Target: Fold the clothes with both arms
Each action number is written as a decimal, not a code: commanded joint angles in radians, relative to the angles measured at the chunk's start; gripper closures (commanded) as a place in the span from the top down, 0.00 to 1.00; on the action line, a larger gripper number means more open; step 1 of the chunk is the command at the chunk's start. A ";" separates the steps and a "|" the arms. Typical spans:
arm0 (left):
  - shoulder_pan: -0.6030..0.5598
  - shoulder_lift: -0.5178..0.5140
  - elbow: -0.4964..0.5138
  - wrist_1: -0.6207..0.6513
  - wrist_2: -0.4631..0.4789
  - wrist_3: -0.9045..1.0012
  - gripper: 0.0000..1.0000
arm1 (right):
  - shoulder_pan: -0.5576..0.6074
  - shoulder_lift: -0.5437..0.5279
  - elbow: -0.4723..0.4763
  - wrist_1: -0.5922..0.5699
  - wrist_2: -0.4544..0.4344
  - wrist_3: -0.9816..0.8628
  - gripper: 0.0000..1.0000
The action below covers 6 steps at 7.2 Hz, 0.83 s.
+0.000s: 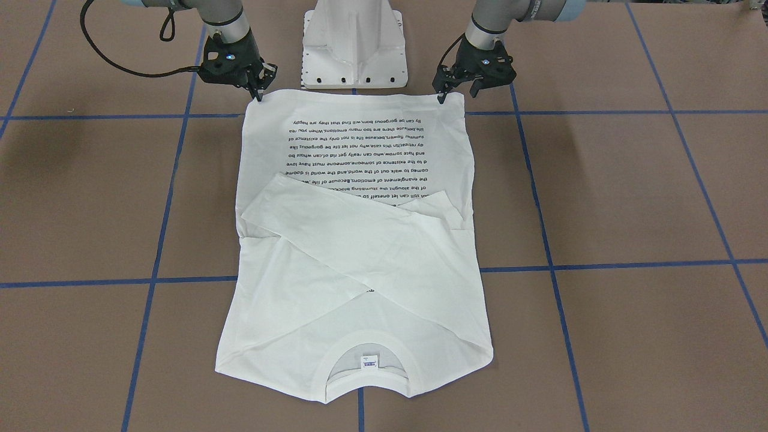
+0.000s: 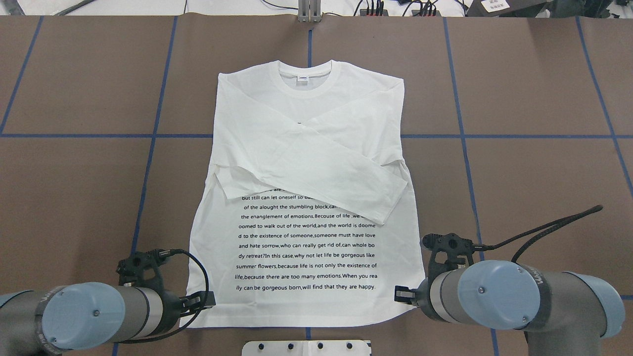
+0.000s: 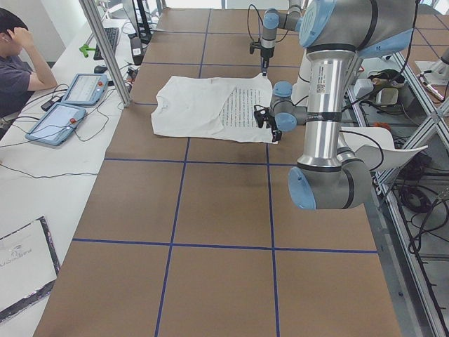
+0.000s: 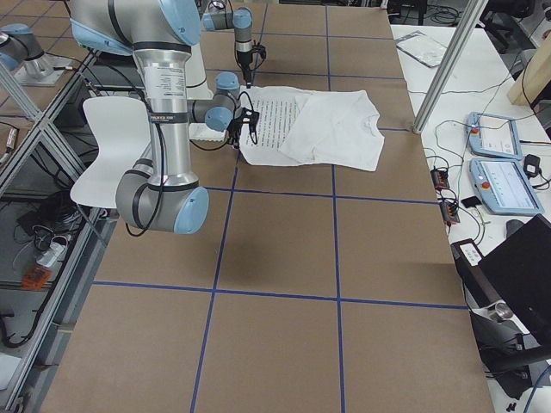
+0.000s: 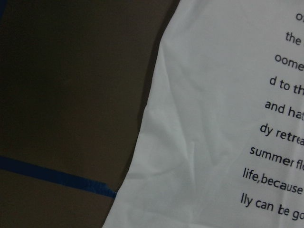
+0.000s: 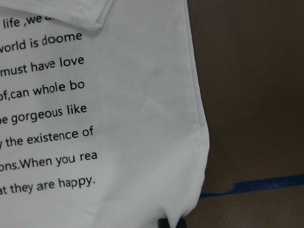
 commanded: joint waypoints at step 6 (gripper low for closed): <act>0.020 0.000 0.020 0.039 -0.001 -0.002 0.70 | 0.006 0.002 -0.002 0.000 0.000 -0.001 0.00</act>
